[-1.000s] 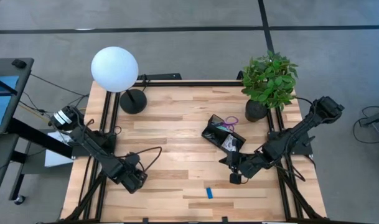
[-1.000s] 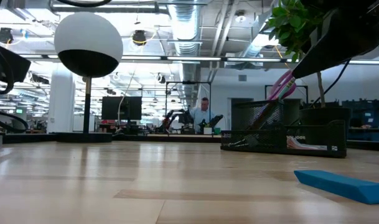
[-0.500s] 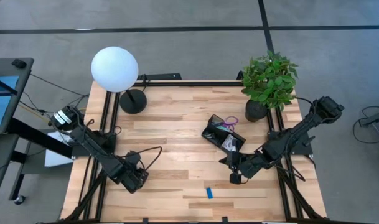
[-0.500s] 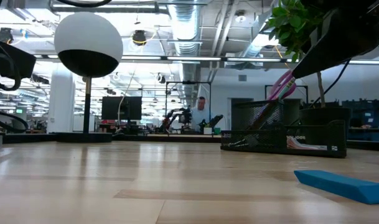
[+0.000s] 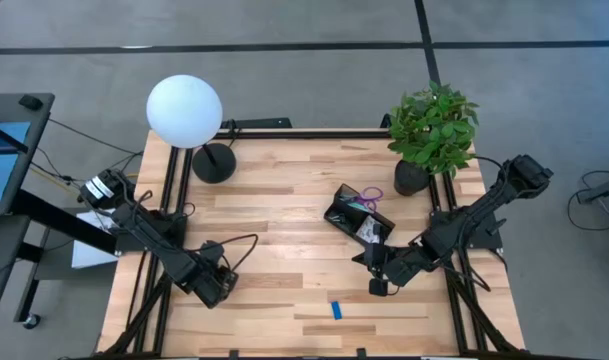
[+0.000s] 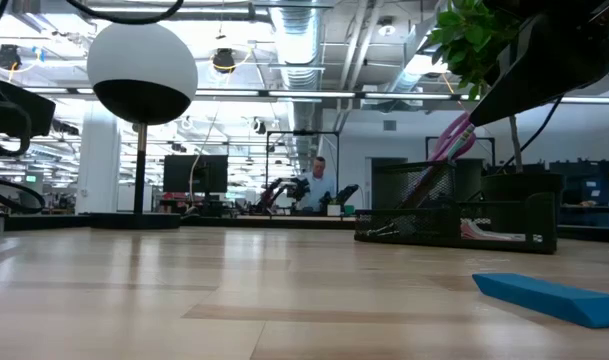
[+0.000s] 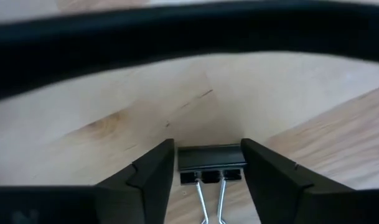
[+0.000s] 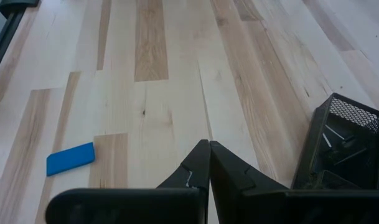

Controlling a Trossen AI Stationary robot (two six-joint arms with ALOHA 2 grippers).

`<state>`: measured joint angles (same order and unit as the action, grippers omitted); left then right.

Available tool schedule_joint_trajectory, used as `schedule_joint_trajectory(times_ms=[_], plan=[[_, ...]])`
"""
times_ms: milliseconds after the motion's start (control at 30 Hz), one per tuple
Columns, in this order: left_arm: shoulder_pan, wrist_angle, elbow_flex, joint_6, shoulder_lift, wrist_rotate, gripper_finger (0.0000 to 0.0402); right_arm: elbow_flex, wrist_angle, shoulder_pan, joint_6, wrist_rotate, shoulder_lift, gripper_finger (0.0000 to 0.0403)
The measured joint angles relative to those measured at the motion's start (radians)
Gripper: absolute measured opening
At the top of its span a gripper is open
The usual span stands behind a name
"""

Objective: Pick and place office supplies into organizer
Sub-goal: Put the black binder clip into the black desk organizer

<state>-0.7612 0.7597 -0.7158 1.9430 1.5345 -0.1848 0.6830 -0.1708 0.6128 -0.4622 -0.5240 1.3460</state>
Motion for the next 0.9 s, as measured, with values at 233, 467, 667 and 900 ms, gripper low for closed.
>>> schedule_joint_trajectory(times_ms=[233, 467, 667, 900], plan=[[0.01, 0.002, -0.016, 0.016, 0.004, 0.005, 0.0132, 0.0, 0.0, 0.0, 0.0, 0.0, 0.0, 0.0005], [0.109, -0.042, -0.09, -0.087, 0.007, -0.12, 0.0139, 0.007, -0.013, 0.002, 0.0, 0.0, 0.0, 0.0005], [0.303, -0.173, -0.151, -0.43, 0.007, -0.321, 0.0131, 0.051, -0.116, 0.043, -0.068, 0.001, -0.009, 0.0005], [0.562, -0.714, -0.154, -1.012, 0.018, -0.426, 0.0136, 0.035, -0.286, 0.157, -0.411, 0.007, -0.011, 0.0005]])
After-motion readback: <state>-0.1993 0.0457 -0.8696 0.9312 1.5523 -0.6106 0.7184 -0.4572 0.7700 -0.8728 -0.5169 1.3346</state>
